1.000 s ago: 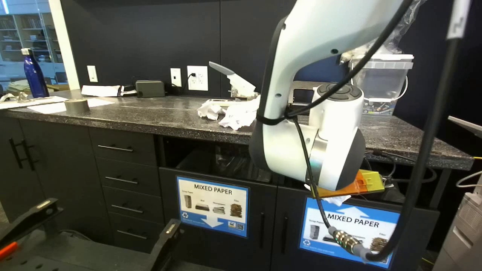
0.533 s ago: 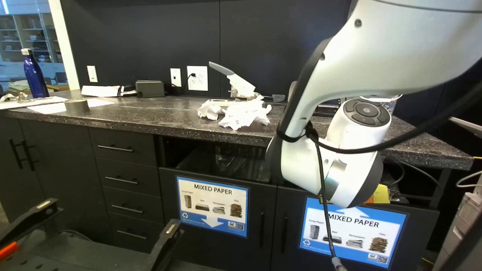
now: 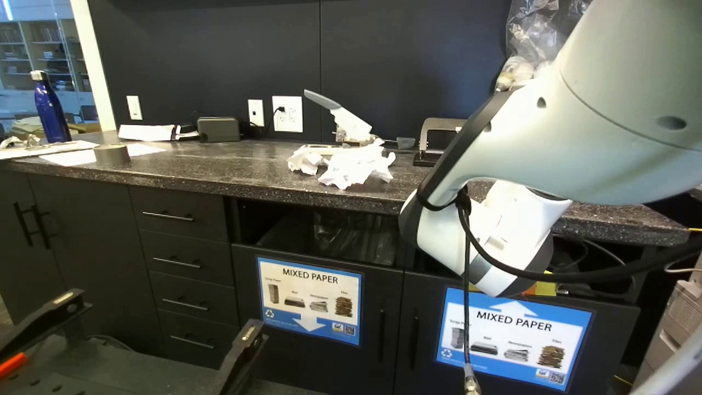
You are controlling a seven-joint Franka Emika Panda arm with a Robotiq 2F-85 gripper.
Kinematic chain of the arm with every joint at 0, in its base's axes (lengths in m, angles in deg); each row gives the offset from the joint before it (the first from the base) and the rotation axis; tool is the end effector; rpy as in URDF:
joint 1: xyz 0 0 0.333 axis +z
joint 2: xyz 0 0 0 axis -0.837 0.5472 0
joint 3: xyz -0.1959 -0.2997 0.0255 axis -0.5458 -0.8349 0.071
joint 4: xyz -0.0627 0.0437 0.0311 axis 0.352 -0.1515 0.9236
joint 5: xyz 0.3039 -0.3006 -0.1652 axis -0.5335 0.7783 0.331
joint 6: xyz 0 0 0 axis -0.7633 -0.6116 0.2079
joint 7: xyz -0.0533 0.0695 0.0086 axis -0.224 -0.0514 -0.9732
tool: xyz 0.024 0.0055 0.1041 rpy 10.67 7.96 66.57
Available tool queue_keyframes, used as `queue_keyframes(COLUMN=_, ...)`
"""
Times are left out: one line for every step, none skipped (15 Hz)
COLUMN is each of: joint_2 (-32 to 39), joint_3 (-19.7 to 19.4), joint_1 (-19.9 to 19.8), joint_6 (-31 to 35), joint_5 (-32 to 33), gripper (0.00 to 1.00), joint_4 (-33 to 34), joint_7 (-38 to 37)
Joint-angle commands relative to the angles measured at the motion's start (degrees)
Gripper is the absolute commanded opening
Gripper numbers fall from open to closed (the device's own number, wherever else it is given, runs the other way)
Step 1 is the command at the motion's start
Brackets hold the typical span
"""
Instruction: Put the tissue into the rubbish bin.
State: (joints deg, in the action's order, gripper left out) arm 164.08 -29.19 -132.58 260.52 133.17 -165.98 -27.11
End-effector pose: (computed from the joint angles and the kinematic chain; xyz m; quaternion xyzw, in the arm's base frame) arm 0.5743 -0.4129 -0.0255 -0.9293 -0.0705 -0.3625 0.0013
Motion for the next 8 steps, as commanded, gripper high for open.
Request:
queue_keyframes(joint_2=5.95, joint_3=5.3, joint_1=-0.7, joint_6=-4.06, joint_5=0.71, gripper=0.14, joint_4=6.09, joint_7=4.73)
queue_keyframes(joint_2=6.64, joint_3=5.99, joint_1=-0.68, joint_6=-4.91, joint_5=0.59, gripper=0.14, joint_4=6.84, joint_7=5.58)
queue_keyframes(joint_2=7.07, joint_3=6.25, joint_1=-0.97, joint_6=-4.98, joint_5=0.53, gripper=0.14, joint_4=6.95, joint_7=6.32)
queue_keyframes(joint_2=7.28, joint_3=6.5, joint_1=-1.13, joint_6=-5.49, joint_5=0.31, gripper=0.14, joint_4=7.1, joint_7=6.9)
queue_keyframes(joint_2=7.28, joint_3=6.51, joint_1=-1.11, joint_6=-5.65, joint_5=0.22, gripper=0.14, joint_4=7.14, joint_7=7.37)
queue_keyframes(joint_2=7.2, joint_3=6.47, joint_1=-1.1, joint_6=-5.8, joint_5=0.16, gripper=0.14, joint_4=7.14, joint_7=7.61)
queue_keyframes(joint_2=7.11, joint_3=6.13, joint_1=-0.76, joint_6=-5.77, joint_5=0.05, gripper=0.14, joint_4=7.36, joint_7=7.65)
queue_keyframes(joint_2=6.73, joint_3=5.86, joint_1=-0.44, joint_6=-5.89, joint_5=-0.48, gripper=0.22, joint_4=7.36, joint_7=6.96)
